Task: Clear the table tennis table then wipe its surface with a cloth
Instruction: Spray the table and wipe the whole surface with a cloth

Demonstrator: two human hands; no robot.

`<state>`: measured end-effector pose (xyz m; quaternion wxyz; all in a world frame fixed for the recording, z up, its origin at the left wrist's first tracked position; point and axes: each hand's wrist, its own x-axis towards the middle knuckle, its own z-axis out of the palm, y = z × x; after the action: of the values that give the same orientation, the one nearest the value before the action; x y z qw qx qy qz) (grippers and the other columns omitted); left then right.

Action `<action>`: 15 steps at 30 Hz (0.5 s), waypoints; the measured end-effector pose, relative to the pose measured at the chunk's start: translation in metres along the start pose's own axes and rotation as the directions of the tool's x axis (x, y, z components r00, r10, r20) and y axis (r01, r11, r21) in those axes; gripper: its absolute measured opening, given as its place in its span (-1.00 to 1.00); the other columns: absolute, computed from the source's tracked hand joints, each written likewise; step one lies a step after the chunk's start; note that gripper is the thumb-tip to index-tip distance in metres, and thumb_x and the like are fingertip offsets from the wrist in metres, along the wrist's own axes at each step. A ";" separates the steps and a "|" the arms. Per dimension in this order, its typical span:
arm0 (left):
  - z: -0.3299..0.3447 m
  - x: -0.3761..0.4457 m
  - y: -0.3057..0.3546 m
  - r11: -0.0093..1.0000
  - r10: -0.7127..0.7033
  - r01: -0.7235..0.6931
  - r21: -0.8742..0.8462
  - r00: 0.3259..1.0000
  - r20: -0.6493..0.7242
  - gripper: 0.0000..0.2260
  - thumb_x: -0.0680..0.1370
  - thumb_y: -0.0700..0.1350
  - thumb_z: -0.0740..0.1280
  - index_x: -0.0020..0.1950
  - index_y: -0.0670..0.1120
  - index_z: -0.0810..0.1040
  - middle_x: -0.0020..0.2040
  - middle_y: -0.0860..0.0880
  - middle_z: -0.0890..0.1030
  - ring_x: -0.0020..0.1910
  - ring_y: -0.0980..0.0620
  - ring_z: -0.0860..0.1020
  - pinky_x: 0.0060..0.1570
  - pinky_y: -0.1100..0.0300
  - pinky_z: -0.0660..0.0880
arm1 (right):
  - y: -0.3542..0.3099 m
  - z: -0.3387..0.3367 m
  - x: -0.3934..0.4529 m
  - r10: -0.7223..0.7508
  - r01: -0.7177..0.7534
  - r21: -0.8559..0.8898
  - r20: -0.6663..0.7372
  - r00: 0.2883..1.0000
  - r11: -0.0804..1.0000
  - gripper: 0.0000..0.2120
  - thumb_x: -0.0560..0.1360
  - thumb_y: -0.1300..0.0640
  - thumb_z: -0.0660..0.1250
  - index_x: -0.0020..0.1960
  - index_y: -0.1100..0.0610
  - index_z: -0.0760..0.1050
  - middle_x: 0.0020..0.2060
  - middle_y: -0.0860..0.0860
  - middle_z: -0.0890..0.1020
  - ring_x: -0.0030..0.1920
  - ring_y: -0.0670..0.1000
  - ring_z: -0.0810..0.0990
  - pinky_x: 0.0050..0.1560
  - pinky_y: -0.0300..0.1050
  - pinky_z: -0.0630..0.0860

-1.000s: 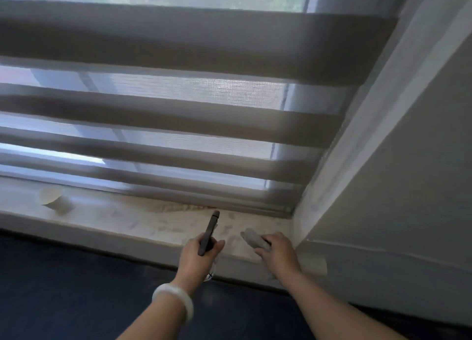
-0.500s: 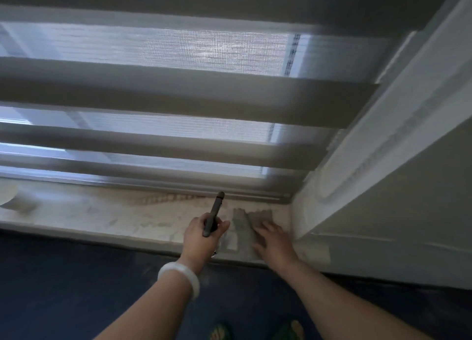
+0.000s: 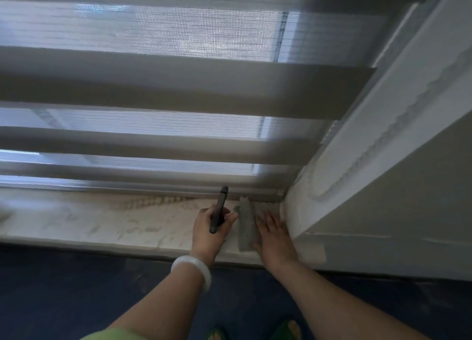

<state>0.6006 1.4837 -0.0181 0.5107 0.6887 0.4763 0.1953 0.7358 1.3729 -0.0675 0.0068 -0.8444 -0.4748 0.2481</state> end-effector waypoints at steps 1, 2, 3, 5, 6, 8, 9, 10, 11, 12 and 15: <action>0.001 0.000 0.005 1.000 0.003 -0.003 -0.013 1.000 0.015 -0.85 0.48 -0.02 0.46 -0.18 -0.07 0.59 -0.29 -0.05 0.61 -0.31 0.13 0.57 -0.32 0.32 0.47 | 0.000 0.000 0.001 0.000 0.000 0.001 -0.001 1.000 1.000 -0.33 0.64 -0.06 0.12 0.59 0.05 -0.18 0.58 0.08 -0.15 0.57 0.07 -0.15 0.54 -0.03 -0.22; 0.002 0.001 0.007 0.999 0.013 -0.013 -0.033 1.000 0.023 -0.86 0.49 -0.04 0.46 -0.16 -0.09 0.59 -0.27 -0.07 0.61 -0.31 0.14 0.57 -0.33 0.39 0.44 | 0.001 -0.001 0.002 -0.001 0.001 0.002 -0.003 1.000 1.000 -0.33 0.64 -0.06 0.12 0.59 0.05 -0.16 0.58 0.08 -0.14 0.57 0.08 -0.14 0.54 -0.03 -0.21; 0.002 0.001 0.006 0.999 0.012 -0.011 -0.045 1.000 0.026 -0.87 0.49 -0.05 0.46 -0.15 -0.08 0.59 -0.24 -0.10 0.61 -0.30 0.14 0.57 -0.32 0.42 0.44 | 0.001 -0.002 0.002 -0.003 0.003 0.005 -0.003 1.000 1.000 -0.34 0.64 -0.05 0.13 0.59 0.05 -0.14 0.58 0.08 -0.13 0.57 0.08 -0.14 0.54 -0.03 -0.20; 0.002 0.004 -0.001 0.998 0.000 0.001 -0.056 0.999 0.032 -0.85 0.45 -0.02 0.49 -0.16 -0.03 0.57 -0.18 -0.14 0.61 -0.26 0.11 0.58 -0.23 0.37 0.50 | 0.001 -0.003 0.003 -0.007 0.007 0.019 -0.002 1.000 1.000 -0.35 0.64 -0.03 0.13 0.59 0.05 -0.11 0.58 0.08 -0.12 0.57 0.08 -0.13 0.54 -0.05 -0.19; 0.000 0.005 -0.005 0.998 -0.016 0.019 -0.062 0.999 0.045 -0.82 0.42 0.05 0.52 -0.18 0.01 0.57 -0.17 -0.18 0.60 -0.25 0.03 0.59 -0.17 0.25 0.56 | 0.001 -0.004 0.002 -0.010 0.010 0.029 -0.005 1.000 1.000 -0.36 0.63 -0.02 0.14 0.59 0.06 -0.10 0.58 0.08 -0.10 0.57 0.08 -0.11 0.53 -0.07 -0.18; -0.002 0.005 -0.012 0.997 -0.054 0.058 -0.060 0.996 0.066 -0.73 0.34 0.18 0.53 -0.20 0.05 0.56 -0.21 -0.16 0.60 -0.22 -0.10 0.60 -0.11 -0.04 0.60 | 0.001 -0.006 -0.001 -0.017 0.018 0.043 -0.015 1.000 0.999 -0.36 0.63 0.00 0.16 0.59 0.06 -0.06 0.58 0.09 -0.07 0.57 0.08 -0.08 0.51 -0.12 -0.15; -0.005 0.005 -0.013 0.996 -0.072 0.075 -0.040 0.995 0.074 -0.71 0.31 0.21 0.52 -0.18 0.07 0.57 -0.21 -0.08 0.60 -0.16 -0.13 0.60 -0.06 -0.10 0.59 | 0.000 -0.008 -0.003 -0.020 0.021 0.047 -0.016 1.000 0.999 -0.36 0.63 0.00 0.16 0.59 0.07 -0.05 0.58 0.10 -0.05 0.56 0.09 -0.07 0.50 -0.13 -0.13; -0.008 0.004 -0.014 0.997 -0.075 0.075 0.001 0.994 0.085 -0.69 0.29 0.21 0.51 -0.09 0.10 0.58 -0.14 -0.03 0.59 -0.04 -0.14 0.58 0.04 -0.12 0.56 | 0.000 -0.010 -0.005 -0.023 0.024 0.056 -0.016 1.000 0.998 -0.37 0.63 0.01 0.17 0.59 0.07 -0.05 0.58 0.10 -0.05 0.56 0.09 -0.06 0.50 -0.14 -0.12; -0.011 0.003 -0.013 0.993 -0.111 0.106 0.054 0.989 0.098 -0.60 0.29 0.20 0.51 0.06 0.13 0.57 -0.01 -0.03 0.55 0.08 -0.14 0.53 0.16 -0.10 0.51 | -0.001 -0.013 -0.007 -0.023 0.024 0.062 -0.014 1.000 0.998 -0.37 0.63 0.01 0.17 0.59 0.08 -0.05 0.58 0.11 -0.04 0.56 0.09 -0.05 0.51 -0.14 -0.11; -0.013 0.002 -0.013 0.984 -0.152 0.140 0.106 0.982 0.110 -0.45 0.31 0.18 0.52 0.25 0.10 0.50 0.14 -0.06 0.48 0.19 -0.15 0.48 0.26 -0.08 0.45 | -0.003 -0.016 -0.010 -0.021 0.022 0.074 -0.012 1.000 0.997 -0.37 0.63 0.01 0.17 0.59 0.08 -0.05 0.58 0.11 -0.04 0.56 0.09 -0.04 0.51 -0.14 -0.10; -0.021 -0.004 -0.011 0.943 -0.265 0.241 0.229 0.961 0.083 -0.23 0.39 0.14 0.50 0.50 -0.04 0.27 0.36 -0.12 0.31 0.36 -0.16 0.36 0.38 -0.06 0.32 | -0.008 -0.026 -0.019 0.004 -0.005 0.130 0.004 1.000 0.992 -0.38 0.63 0.02 0.16 0.59 0.07 -0.05 0.57 0.11 -0.02 0.56 0.09 -0.02 0.52 -0.14 -0.08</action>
<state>0.5779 1.4912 -0.0184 0.4793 0.6832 0.5497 0.0359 0.7324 1.3676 -0.0353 0.0603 -0.8428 -0.4558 0.2799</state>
